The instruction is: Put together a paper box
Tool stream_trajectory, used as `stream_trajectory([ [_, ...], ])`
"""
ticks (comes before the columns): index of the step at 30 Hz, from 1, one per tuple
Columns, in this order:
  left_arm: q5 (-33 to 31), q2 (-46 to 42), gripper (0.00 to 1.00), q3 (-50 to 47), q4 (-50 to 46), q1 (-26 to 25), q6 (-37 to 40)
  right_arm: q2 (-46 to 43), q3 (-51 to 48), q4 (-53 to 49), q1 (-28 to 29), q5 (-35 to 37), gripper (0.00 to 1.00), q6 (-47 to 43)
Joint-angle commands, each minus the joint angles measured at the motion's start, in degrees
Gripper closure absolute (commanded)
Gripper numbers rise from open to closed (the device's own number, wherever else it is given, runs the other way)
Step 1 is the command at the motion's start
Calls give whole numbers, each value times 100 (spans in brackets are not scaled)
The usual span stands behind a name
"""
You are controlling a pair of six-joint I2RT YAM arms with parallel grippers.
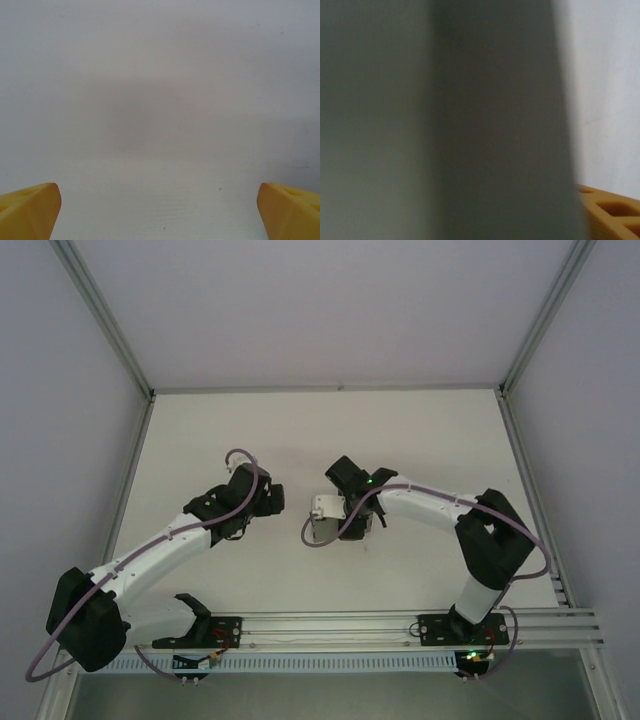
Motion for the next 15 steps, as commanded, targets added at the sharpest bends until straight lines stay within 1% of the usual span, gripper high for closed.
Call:
stream_trajectory([
  [1, -225, -144, 0, -25, -142, 68, -73, -37, -151, 742, 201, 698, 35, 46],
  [7, -566, -336, 0, -88, -234, 71, -190, -86, -555, 2237, 355, 2666, 46, 86],
  [9, -683, -434, 0, -139, -283, 74, -227, -13, -746, 2727, 381, 3226, 43, -29],
  [11, -818, -521, 0, -193, -335, 76, -362, 51, -865, 2948, 427, 3481, 43, 37],
  [12, -812, -556, 0, -234, -324, 69, -381, 46, -889, 2903, 462, 3556, 42, 189],
  [13, -804, -580, 0, -268, -318, 82, -397, 19, -897, 2725, 515, 3542, 41, 372],
  [14, -774, -599, 0, -290, -279, 85, -417, -40, -906, 2410, 600, 3487, 39, 589],
  [15, -750, -596, 0, -308, -249, 85, -408, -127, -934, 2117, 679, 3283, 34, 753],
])
